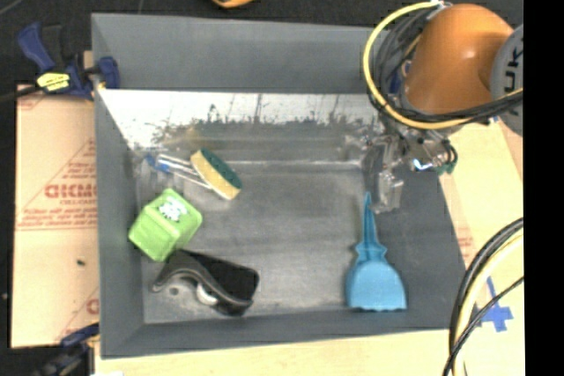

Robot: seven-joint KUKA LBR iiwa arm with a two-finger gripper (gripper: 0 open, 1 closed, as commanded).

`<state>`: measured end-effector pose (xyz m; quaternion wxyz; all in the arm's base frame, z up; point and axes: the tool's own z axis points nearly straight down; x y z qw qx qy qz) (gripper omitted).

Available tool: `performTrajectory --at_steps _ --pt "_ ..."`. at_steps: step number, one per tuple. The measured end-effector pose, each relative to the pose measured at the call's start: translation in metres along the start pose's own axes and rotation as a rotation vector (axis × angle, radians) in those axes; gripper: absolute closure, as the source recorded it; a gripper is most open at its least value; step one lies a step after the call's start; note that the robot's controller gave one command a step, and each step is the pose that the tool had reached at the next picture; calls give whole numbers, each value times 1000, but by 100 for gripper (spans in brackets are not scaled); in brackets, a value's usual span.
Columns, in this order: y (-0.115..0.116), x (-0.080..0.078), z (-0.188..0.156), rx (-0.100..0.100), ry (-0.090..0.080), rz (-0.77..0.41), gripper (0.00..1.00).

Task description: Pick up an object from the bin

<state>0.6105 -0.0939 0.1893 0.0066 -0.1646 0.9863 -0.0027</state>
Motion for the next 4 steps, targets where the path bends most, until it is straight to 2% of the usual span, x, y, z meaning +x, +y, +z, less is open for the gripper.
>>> performTrajectory --at_steps 1,2,3,4 --pt "38 -51 34 -1 -10 182 0" --pt "117 -72 65 -5 -11 270 0" --pt "175 -99 58 -7 -20 198 0" --pt "207 -115 65 -9 -29 251 0"
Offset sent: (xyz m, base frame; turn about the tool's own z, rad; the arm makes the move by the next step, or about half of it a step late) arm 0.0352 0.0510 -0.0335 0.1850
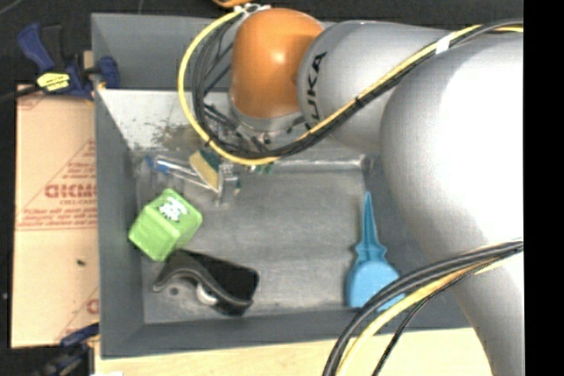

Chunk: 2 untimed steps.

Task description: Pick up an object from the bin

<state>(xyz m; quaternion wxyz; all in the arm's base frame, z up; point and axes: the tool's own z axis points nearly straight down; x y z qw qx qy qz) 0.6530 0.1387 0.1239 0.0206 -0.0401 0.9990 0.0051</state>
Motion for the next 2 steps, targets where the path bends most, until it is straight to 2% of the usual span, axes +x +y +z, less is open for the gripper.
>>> performTrajectory --at_steps 1,2 --pt "-2 0 0 2 1 1 100" --pt "33 -1 -150 -1 -12 21 100"
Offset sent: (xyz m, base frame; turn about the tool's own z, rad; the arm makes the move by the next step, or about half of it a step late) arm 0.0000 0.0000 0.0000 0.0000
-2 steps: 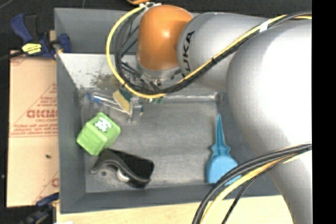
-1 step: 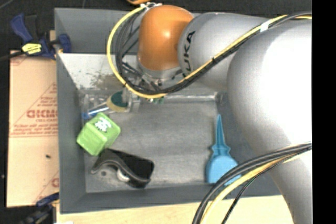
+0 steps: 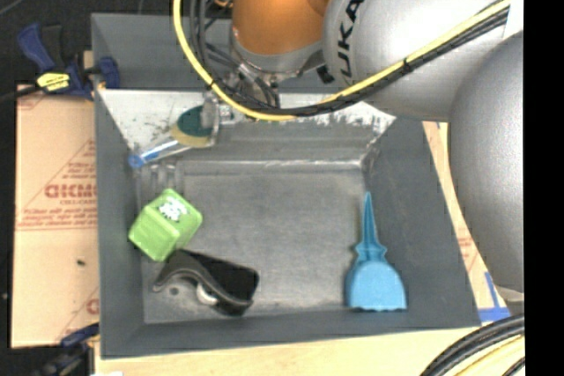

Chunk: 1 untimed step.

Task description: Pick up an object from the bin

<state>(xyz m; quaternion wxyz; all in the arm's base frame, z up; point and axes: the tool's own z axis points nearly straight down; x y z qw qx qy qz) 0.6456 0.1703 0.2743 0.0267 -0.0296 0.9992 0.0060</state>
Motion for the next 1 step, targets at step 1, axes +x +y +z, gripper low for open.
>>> performTrajectory --at_steps 1 --pt "-21 4 69 0 0 -292 100"
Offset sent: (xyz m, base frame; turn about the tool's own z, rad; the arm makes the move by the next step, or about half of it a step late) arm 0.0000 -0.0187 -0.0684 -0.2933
